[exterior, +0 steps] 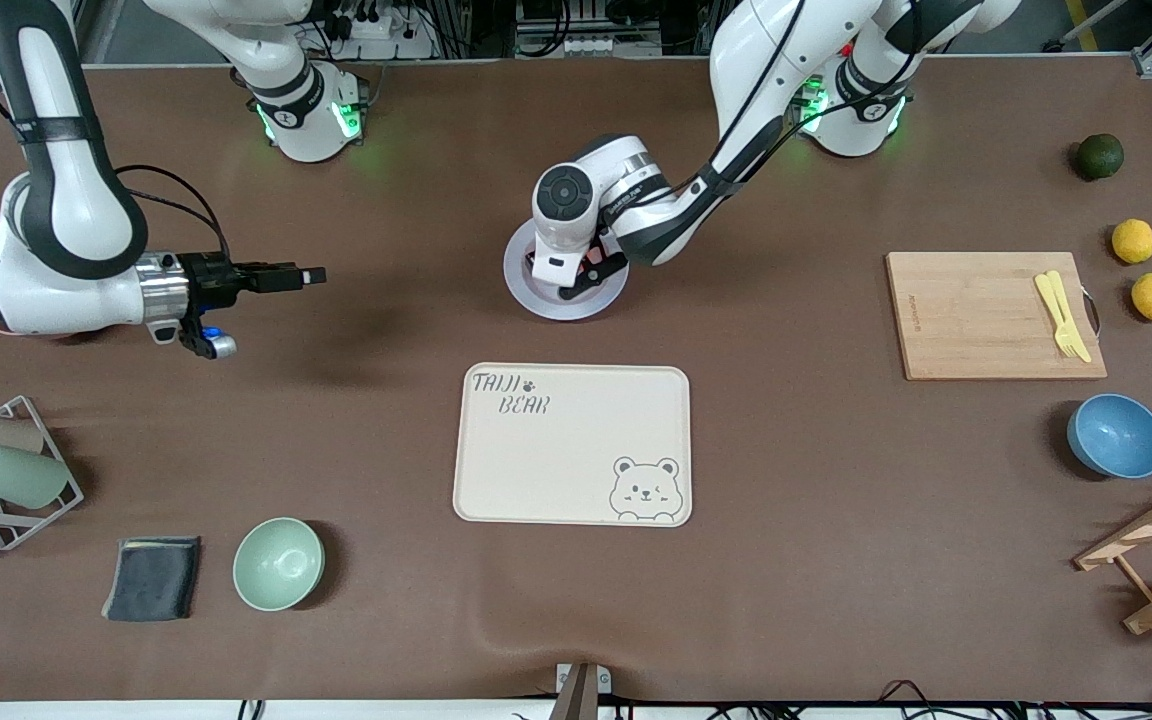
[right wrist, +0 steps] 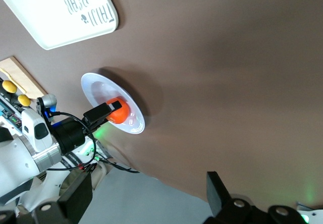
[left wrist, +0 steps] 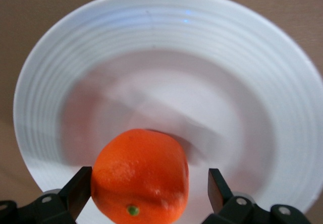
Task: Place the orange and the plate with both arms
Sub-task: 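Withdraw the left gripper while the right gripper reaches the plate, then grasp the rim of the white plate with the right gripper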
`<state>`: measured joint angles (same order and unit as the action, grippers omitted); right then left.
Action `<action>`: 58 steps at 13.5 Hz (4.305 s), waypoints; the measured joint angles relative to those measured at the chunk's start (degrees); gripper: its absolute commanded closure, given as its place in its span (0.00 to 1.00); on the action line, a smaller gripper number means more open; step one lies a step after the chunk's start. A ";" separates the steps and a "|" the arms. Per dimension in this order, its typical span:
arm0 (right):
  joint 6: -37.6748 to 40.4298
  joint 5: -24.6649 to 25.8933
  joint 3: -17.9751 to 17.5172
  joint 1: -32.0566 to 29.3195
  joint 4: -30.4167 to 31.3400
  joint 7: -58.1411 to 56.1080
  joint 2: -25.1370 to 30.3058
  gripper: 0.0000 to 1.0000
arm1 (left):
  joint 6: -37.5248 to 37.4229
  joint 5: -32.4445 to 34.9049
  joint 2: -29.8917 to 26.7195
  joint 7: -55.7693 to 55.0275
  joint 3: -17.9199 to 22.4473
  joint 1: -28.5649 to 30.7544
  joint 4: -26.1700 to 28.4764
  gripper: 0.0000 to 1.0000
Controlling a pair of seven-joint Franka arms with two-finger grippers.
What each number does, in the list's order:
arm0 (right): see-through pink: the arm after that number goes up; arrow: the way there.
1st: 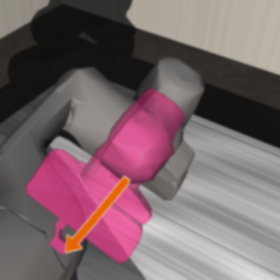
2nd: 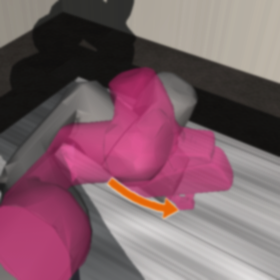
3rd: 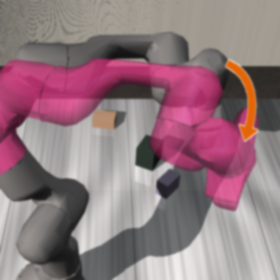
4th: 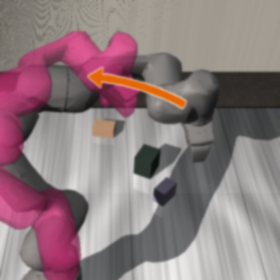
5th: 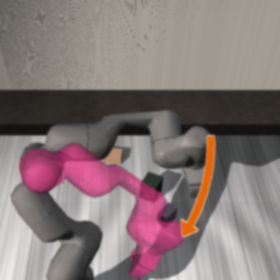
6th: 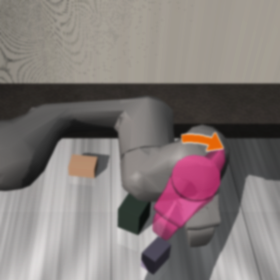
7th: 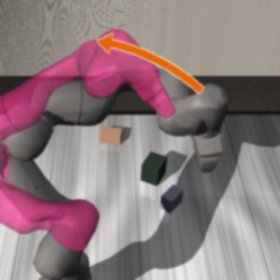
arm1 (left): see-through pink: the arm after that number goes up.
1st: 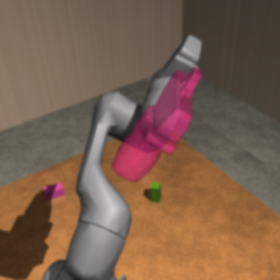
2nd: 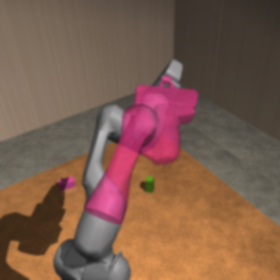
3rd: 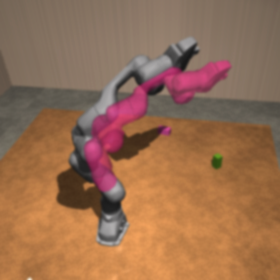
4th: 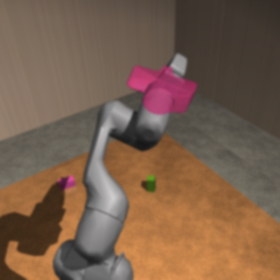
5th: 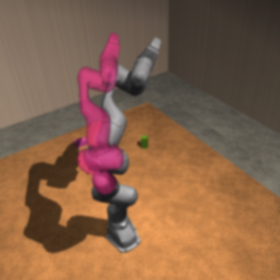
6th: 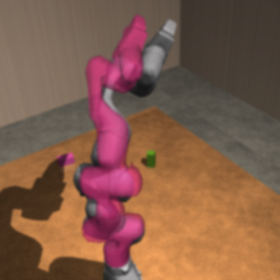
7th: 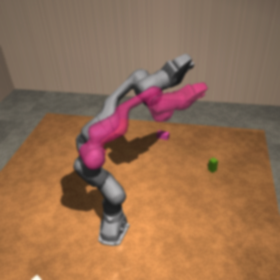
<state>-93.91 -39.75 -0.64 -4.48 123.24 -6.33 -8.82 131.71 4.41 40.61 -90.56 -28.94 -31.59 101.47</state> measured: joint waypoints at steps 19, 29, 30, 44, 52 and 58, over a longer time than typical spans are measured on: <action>-15.84 -18.02 -0.63 20.83 5.65 -2.93 -10.34 0.00 | -30.09 2.15 -31.74 60.81 6.88 42.92 -16.48 0.00; -23.08 -37.11 -0.64 27.95 11.72 -17.98 -14.57 0.00 | -37.58 2.07 -33.78 76.73 16.28 36.74 -20.52 0.00; -24.93 -39.68 -0.66 30.31 11.85 -17.98 -14.57 0.00 | -38.51 1.57 -34.42 78.46 21.00 33.03 -20.41 0.00; -29.98 -56.16 -0.54 38.72 15.49 -24.40 -14.57 0.00 | -41.47 -0.27 -35.26 74.71 22.78 29.29 -18.76 0.00; -32.13 -56.97 -0.54 39.47 15.69 -25.49 -15.03 0.45 | -41.46 -0.35 -34.25 74.67 22.88 29.91 -18.47 0.00; -34.93 -68.32 -0.61 45.35 15.64 -26.62 -15.33 1.00 | -41.45 -0.92 -34.27 74.67 22.74 29.75 -18.53 0.00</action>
<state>-128.84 -108.07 -1.26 40.87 138.88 -32.95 -24.16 90.25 3.49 6.34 -15.89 -6.20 -1.84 82.94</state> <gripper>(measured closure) 0.674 0.000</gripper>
